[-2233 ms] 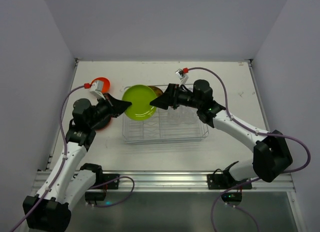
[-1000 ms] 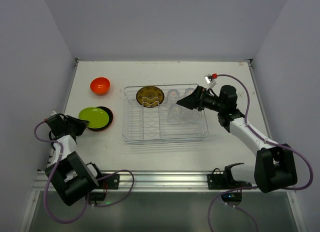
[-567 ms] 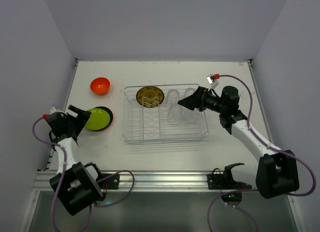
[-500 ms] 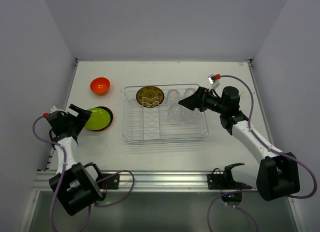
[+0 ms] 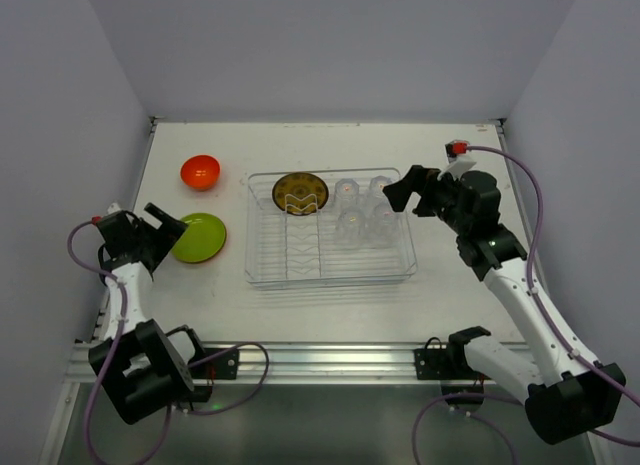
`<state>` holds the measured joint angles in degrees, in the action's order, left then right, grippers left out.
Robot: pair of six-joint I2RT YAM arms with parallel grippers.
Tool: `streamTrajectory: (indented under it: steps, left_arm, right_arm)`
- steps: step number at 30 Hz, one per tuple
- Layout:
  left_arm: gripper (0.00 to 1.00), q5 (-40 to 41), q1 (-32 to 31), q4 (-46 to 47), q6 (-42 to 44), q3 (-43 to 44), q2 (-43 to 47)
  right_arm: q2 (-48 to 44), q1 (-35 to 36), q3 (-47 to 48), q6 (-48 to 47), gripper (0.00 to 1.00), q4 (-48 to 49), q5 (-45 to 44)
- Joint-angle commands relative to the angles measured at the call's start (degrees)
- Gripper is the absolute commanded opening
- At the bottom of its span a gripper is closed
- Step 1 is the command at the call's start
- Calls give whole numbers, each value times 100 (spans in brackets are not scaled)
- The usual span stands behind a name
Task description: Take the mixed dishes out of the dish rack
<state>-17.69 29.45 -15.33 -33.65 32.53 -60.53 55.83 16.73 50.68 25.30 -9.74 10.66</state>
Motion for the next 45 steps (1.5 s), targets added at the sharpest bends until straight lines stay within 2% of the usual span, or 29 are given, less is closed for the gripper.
streamTrajectory:
  steps: [1, 6, 8, 10, 12, 14, 16, 17, 18, 19, 20, 22, 23, 25, 27, 29, 34, 41, 43, 45]
  left_arm:
    - [100, 20, -80, -391, 271, 516, 120]
    - [100, 161, -133, -1059, 796, 1289, 900]
    - [100, 82, -237, -1313, 939, 1509, 1148]
    - [100, -154, -615, -1149, 948, 1344, 1587]
    - [100, -410, -895, -1077, 1210, 1142, 1973]
    - [100, 200, -1221, -1165, 1317, 1158, 2124]
    - [100, 345, -1616, -1183, 1396, 1220, 2142]
    - [100, 389, -1740, -1191, 1422, 1255, 2099]
    - [100, 468, -2028, -1174, 1483, 1273, 1985]
    - [100, 643, -2162, -1139, 1510, 1273, 1940]
    - [100, 1114, -2267, -1121, 1502, 1221, 1905]
    - [100, 1364, -2330, -981, 1396, 1045, 1940]
    - [100, 1304, -2330, -998, 1379, 1001, 1949]
    - [100, 1155, -2330, -955, 1370, 948, 2054]
    - [100, 1171, -2374, -901, 1352, 904, 2212]
    - [100, 1128, -2409, -884, 1352, 886, 2221]
    - [100, 909, -2523, -875, 1396, 913, 1932]
    - [100, 811, -2681, -849, 1414, 895, 1939]
    - [100, 777, -2725, -831, 1414, 886, 1975]
    - [100, 741, -2778, -822, 1422, 886, 1966]
  right_arm:
    - [-142, 23, 171, -578, 99, -424, -749]
    - [-231, 365, -5, -1069, 99, 33, -1161]
    - [-213, 865, 99, -1272, 99, 104, -1538]
    - [-196, 1478, 179, -1755, 99, 313, -1942]
    - [-178, 1649, 118, -2167, 99, 699, -1596]
    - [-126, 1632, -205, -2292, 99, 1621, -501]
    - [102, 1631, -374, -2354, 99, 2524, -66]
    - [277, 1623, -78, -2476, 99, 2477, 389]
    - [523, 1640, 273, -3060, 99, 2163, 559]
    - [1186, 1640, 720, -3257, 99, 1255, 708]
    - [1576, 1632, 1655, -3494, 97, 803, 814]
    - [2706, 1649, 2522, -4075, 93, -399, 719]
    - [3035, 1658, 3205, -4312, 92, -711, 710]
    - [3764, 1780, 3797, -5068, 90, -1343, 501]
    - [4066, 1903, 3941, -5751, 90, -1390, 18]
    - [4416, 2027, 4133, -6071, 88, -1355, -55]
    - [5252, 2123, 4986, -6502, 70, -1865, 315]
    - [6105, 2264, 5303, -6880, 66, -1172, -502]
    - [6194, 2256, 5338, -6968, 66, -1048, -555]
    - [6334, 2256, 5479, -7065, 61, -1056, -530]
